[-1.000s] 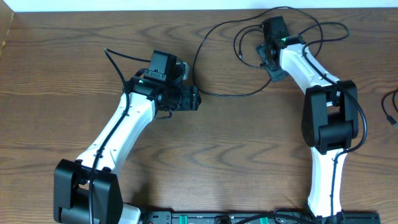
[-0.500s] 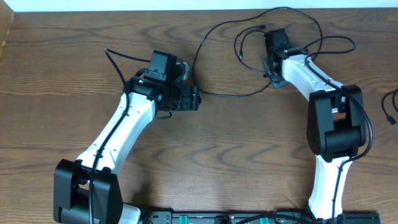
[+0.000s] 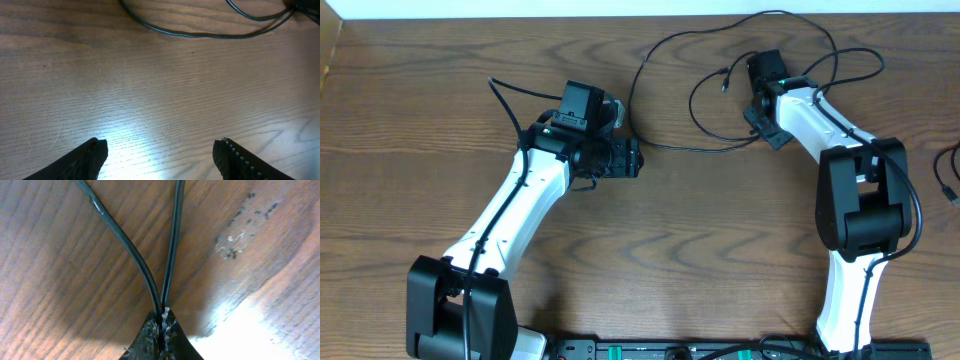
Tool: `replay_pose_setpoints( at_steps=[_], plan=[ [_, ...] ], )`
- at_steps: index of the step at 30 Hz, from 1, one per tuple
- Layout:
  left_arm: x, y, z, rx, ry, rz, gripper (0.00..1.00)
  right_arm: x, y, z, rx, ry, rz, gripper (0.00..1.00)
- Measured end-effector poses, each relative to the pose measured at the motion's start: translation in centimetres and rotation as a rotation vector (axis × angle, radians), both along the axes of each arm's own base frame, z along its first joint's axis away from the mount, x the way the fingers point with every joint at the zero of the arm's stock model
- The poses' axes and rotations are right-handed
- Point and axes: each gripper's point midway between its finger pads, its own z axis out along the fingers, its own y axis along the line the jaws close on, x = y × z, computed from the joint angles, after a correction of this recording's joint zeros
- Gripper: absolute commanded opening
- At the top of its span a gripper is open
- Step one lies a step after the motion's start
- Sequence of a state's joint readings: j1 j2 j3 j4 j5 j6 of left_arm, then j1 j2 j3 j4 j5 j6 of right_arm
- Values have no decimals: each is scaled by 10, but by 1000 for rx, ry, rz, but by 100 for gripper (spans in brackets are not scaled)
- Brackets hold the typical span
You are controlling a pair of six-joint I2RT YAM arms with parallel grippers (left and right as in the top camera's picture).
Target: Untangle cables
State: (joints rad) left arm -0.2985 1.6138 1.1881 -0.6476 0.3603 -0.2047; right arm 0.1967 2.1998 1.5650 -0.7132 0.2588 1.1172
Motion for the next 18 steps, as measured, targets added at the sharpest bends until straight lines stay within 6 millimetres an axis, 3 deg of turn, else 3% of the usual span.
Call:
replay_pose_setpoints(
  at_steps=[5, 12, 14, 18],
  plan=[
    [0, 0, 0, 0, 0, 0, 73, -1, -5, 2, -11, 7, 8, 1],
    [0, 0, 0, 0, 0, 0, 74, -4, -19, 16, -81, 61, 180, 1],
    [0, 0, 0, 0, 0, 0, 73, 0, -25, 32, -101, 44, 209, 1],
    [0, 0, 0, 0, 0, 0, 73, 24, -51, 125, -156, -139, 233, 1]
  ],
)
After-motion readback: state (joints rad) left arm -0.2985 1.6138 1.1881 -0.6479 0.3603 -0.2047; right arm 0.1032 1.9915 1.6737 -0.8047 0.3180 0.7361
